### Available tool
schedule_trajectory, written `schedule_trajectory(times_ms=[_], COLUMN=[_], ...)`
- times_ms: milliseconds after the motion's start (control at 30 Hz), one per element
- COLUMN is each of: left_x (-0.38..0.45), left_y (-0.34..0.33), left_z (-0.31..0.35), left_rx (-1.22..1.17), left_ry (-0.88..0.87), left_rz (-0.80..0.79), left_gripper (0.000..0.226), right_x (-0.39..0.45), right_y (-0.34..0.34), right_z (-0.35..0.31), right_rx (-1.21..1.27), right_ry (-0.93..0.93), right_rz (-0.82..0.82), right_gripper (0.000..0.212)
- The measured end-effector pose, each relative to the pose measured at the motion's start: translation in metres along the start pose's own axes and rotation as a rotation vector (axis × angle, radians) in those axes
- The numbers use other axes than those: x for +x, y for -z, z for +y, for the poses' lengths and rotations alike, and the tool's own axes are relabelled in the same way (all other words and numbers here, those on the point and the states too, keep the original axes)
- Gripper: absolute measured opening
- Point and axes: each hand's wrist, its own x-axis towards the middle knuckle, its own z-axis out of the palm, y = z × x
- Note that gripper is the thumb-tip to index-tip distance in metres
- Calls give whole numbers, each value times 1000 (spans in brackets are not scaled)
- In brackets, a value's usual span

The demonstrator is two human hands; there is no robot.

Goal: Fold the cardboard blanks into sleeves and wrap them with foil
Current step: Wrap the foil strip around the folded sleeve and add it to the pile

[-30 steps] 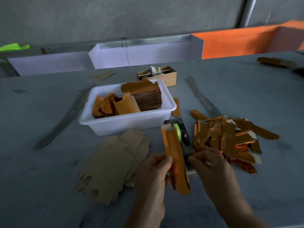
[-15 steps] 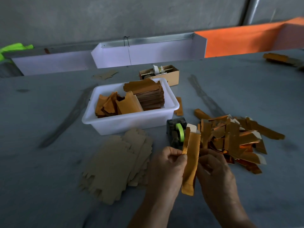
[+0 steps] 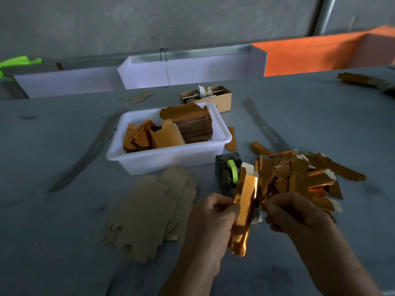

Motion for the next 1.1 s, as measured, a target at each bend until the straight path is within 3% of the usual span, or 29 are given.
schedule_trajectory(times_ms=[100, 167, 333, 467, 867, 1100], left_x=[-3, -6, -11, -16, -23, -23], left_y=[2, 3, 5, 5, 8, 4], left_z=[1, 2, 3, 9, 16, 6], left_rx=[-74, -93, -123, -171, -137, -28], left_ry=[37, 45, 54, 54, 73, -47], left_rz=[-24, -38, -65, -100, -156, -15], left_gripper=[2, 4, 7, 10, 7, 18], right_x=[-2, -2, -2, -2, 2, -3], right_y=[2, 1, -2, -3, -8, -15], right_z=[-16, -21, -23, -25, -24, -27], right_rx=[2, -72, -240, -287, -339, -448], right_ry=[40, 71, 105, 149, 103, 122], right_rz=[-188, -228, -206, -157, -92, -46], right_gripper=[28, 28, 25, 38, 27, 26])
